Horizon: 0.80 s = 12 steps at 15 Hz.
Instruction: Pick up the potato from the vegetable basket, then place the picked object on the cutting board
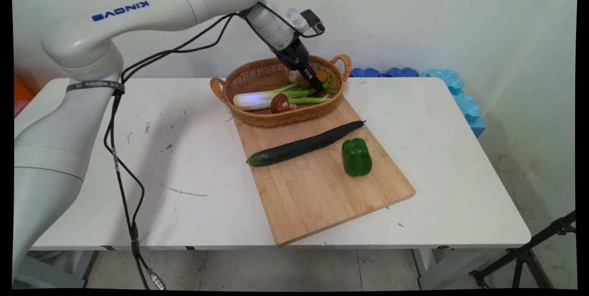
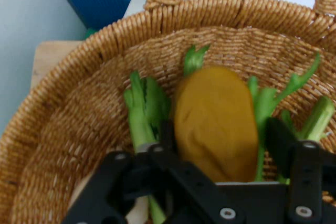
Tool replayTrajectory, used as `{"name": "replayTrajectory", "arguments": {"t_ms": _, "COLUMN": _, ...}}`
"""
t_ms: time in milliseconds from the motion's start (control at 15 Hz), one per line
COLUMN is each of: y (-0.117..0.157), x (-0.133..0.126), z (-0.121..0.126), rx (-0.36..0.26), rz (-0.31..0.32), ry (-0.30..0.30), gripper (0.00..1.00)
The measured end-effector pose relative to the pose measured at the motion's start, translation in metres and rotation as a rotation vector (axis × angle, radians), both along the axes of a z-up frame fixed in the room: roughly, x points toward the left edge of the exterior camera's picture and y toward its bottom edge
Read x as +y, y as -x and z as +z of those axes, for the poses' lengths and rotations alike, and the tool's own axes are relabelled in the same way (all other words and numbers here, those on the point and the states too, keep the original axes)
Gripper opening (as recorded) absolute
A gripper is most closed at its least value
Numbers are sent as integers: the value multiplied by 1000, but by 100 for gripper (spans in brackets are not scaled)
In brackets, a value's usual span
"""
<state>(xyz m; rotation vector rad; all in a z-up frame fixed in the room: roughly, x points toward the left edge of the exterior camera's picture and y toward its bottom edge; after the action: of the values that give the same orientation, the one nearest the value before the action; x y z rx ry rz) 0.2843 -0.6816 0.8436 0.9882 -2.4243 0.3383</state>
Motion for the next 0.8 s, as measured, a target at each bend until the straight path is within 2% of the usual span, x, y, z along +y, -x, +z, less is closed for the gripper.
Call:
{"name": "replayTrajectory", "arguments": {"t_ms": 467, "y": 11, "x": 0, "z": 6, "rx": -2, "rz": -33, "ry": 15, "gripper": 0}}
{"name": "replayTrajectory", "arguments": {"t_ms": 800, "y": 15, "x": 10, "z": 41, "rx": 1, "rz": -31, "ry": 47, "gripper": 0}}
